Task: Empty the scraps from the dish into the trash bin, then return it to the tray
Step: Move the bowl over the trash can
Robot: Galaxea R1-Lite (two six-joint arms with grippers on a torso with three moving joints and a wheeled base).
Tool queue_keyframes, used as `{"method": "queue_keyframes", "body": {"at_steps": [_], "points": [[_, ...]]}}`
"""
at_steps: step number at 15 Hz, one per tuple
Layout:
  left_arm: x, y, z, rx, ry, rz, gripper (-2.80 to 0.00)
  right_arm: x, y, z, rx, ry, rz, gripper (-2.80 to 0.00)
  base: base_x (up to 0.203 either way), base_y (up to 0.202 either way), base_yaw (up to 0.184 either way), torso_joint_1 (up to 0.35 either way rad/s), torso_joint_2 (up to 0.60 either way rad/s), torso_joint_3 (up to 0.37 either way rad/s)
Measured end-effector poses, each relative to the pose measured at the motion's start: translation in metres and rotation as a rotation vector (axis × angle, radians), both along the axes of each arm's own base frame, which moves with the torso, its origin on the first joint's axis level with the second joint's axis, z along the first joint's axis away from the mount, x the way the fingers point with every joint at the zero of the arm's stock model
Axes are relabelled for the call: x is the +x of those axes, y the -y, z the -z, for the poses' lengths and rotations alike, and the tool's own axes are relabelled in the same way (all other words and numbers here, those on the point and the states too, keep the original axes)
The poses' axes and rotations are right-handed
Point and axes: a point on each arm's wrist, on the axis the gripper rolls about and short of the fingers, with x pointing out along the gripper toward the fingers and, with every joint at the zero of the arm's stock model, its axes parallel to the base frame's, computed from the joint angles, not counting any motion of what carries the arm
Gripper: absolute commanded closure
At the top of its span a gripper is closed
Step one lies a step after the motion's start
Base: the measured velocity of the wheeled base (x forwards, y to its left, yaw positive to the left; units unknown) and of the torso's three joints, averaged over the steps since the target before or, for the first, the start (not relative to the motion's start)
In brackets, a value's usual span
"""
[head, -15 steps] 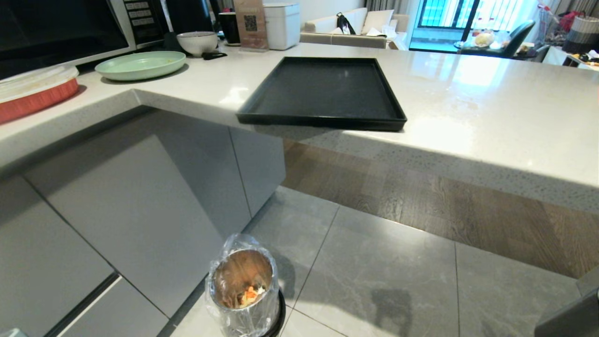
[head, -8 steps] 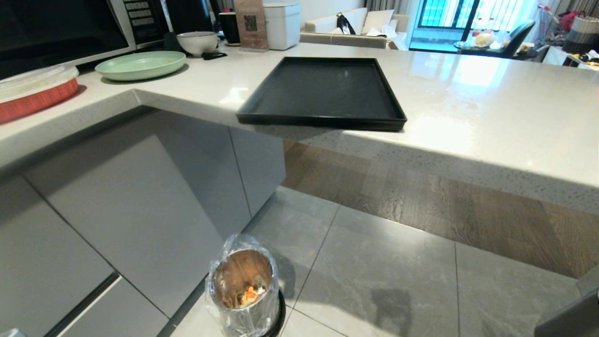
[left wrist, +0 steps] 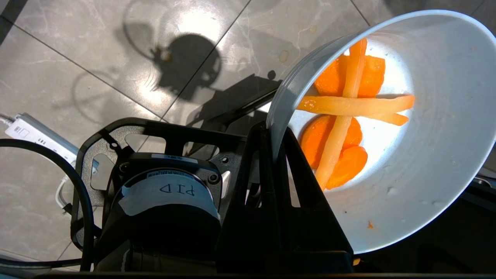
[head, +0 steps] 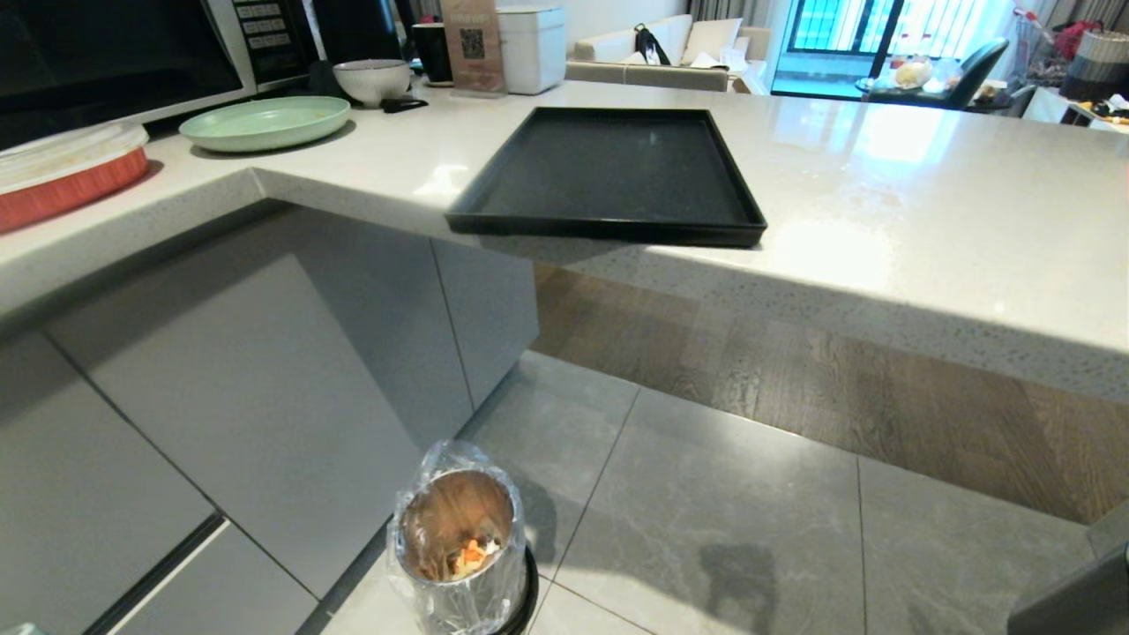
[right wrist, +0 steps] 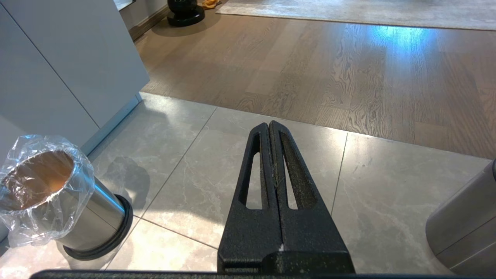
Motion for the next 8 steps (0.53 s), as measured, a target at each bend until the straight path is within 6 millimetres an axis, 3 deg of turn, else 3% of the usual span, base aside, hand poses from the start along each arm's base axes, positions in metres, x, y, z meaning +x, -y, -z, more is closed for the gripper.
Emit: {"method": "queue_keyframes", "body": {"at_steps": [3,8], "points": [[0.0000,0.0003,0.0000,-0.010,-0.003,-0.011,0.00,0.0000,0.0000,0.0000,0.000,0.000,0.000,0.00,0.000,0.000,0.000,0.004,0.00,-0.051],[-0.0003,0.0006,0.0009,-0.013,-0.006,-0.013,0.00,0.0000,0.0000,0.0000,0.000,0.000,0.000,0.00,0.000,0.000,0.000,0.002,0.00,-0.178]]}}
